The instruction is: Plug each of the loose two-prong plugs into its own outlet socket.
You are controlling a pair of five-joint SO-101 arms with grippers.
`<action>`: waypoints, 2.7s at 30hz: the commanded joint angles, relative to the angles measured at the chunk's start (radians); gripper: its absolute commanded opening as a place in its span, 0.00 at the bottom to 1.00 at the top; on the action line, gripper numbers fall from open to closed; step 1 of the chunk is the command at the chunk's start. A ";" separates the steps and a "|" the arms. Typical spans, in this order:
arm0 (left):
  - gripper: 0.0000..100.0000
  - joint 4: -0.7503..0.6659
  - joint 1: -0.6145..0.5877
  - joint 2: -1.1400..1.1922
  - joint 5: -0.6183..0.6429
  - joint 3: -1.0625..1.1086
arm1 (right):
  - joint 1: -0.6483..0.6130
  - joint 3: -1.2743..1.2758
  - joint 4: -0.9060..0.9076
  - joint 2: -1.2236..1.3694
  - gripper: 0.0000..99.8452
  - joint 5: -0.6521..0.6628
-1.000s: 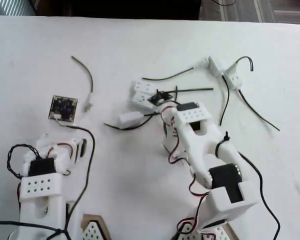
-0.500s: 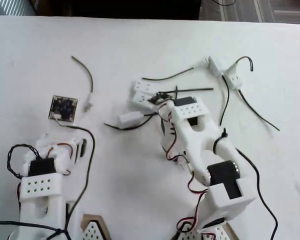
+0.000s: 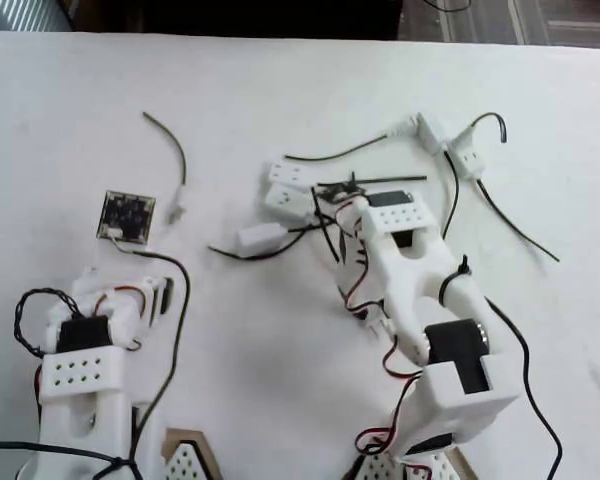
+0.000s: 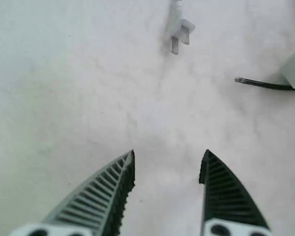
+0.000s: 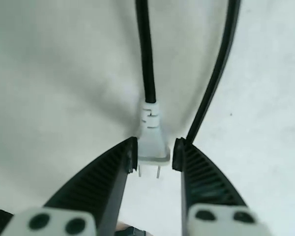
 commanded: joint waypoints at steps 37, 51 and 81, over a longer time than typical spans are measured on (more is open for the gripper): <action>0.22 -0.018 0.001 -0.021 -0.008 -0.006 | -0.134 -0.018 -0.018 0.119 0.02 -0.092; 0.22 -0.018 0.001 -0.021 -0.008 -0.006 | -0.134 -0.020 0.045 0.124 0.07 -0.055; 0.22 -0.018 0.001 -0.021 -0.008 -0.006 | -0.116 -0.048 0.168 0.124 0.08 -0.126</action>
